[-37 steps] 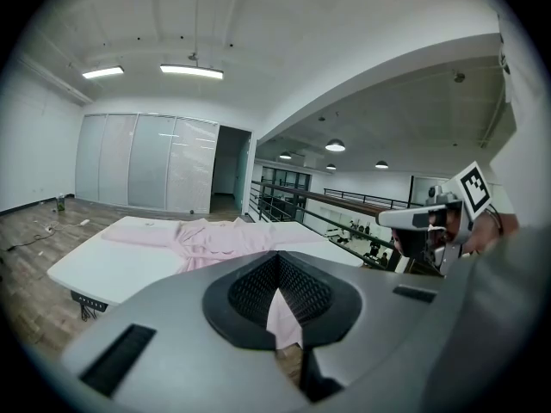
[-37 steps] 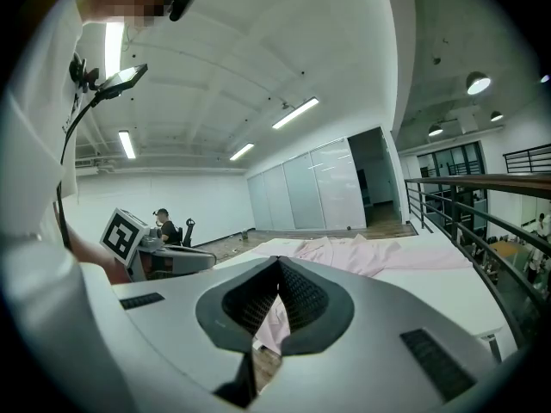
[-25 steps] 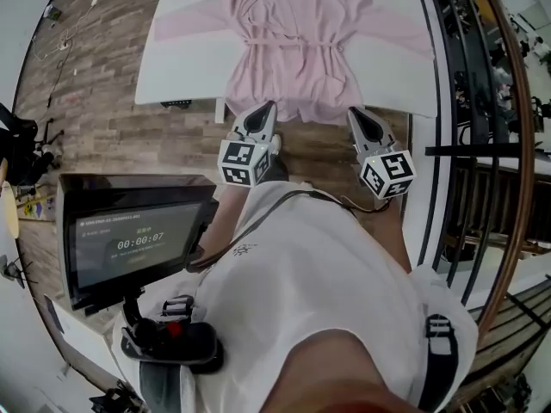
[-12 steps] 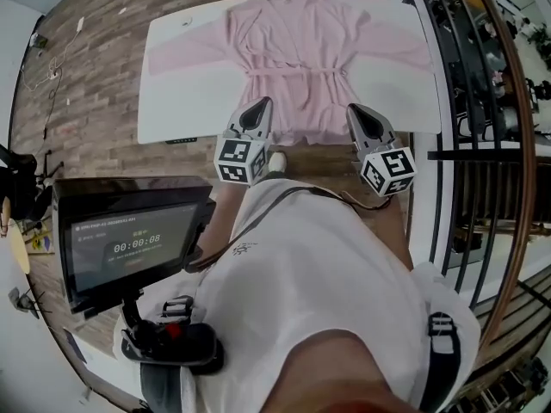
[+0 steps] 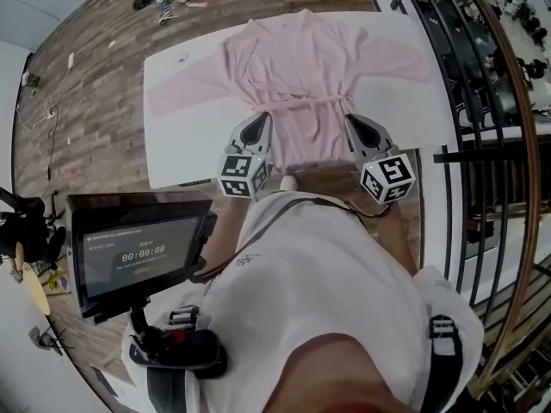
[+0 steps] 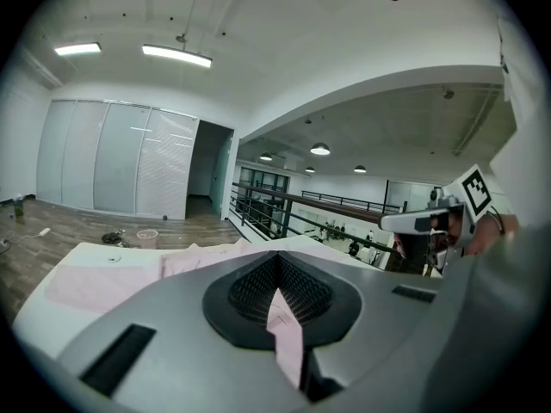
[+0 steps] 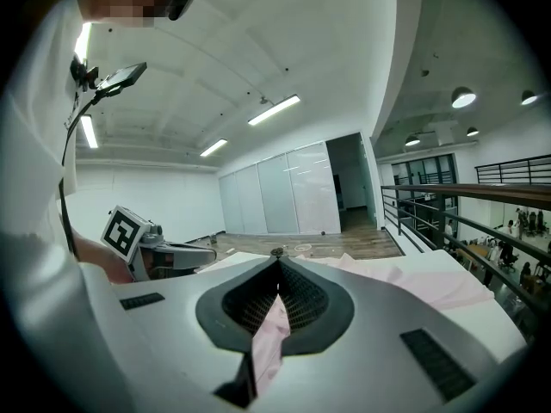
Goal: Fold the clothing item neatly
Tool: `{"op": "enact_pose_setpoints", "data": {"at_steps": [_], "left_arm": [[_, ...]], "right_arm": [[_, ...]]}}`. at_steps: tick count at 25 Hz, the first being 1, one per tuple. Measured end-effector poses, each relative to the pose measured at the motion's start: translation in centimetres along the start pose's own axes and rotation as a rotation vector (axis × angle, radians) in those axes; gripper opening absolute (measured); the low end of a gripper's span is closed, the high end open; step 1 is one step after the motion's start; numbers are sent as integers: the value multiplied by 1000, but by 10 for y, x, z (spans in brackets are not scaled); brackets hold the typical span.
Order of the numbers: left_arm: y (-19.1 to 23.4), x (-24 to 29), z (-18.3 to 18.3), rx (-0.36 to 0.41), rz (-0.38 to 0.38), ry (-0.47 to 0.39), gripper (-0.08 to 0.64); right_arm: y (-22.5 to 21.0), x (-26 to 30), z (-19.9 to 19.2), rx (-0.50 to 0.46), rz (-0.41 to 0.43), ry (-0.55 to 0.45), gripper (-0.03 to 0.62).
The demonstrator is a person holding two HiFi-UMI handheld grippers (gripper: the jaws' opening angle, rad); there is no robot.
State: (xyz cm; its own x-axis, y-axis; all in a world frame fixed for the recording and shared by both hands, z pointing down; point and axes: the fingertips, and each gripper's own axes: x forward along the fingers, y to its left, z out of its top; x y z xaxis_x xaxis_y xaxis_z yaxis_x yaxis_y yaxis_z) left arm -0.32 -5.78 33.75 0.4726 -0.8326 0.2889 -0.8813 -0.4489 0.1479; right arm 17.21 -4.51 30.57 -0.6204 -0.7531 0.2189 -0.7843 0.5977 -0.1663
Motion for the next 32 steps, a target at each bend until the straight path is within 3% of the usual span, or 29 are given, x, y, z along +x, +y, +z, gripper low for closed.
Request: {"op": "enact_pose_setpoints", "data": {"at_steps": [10,21,32], "left_arm": [[40,50,6,-22,-78,35,3],[33,68,10,-13,-111,40,3],[28,76,25,-11,-71,46,3]], "right_arm": [[-22,54,4,17,-57,42,3],[-31,51,10,30,-77,47,3],[-43,78,24,28,7,48,3]]}}
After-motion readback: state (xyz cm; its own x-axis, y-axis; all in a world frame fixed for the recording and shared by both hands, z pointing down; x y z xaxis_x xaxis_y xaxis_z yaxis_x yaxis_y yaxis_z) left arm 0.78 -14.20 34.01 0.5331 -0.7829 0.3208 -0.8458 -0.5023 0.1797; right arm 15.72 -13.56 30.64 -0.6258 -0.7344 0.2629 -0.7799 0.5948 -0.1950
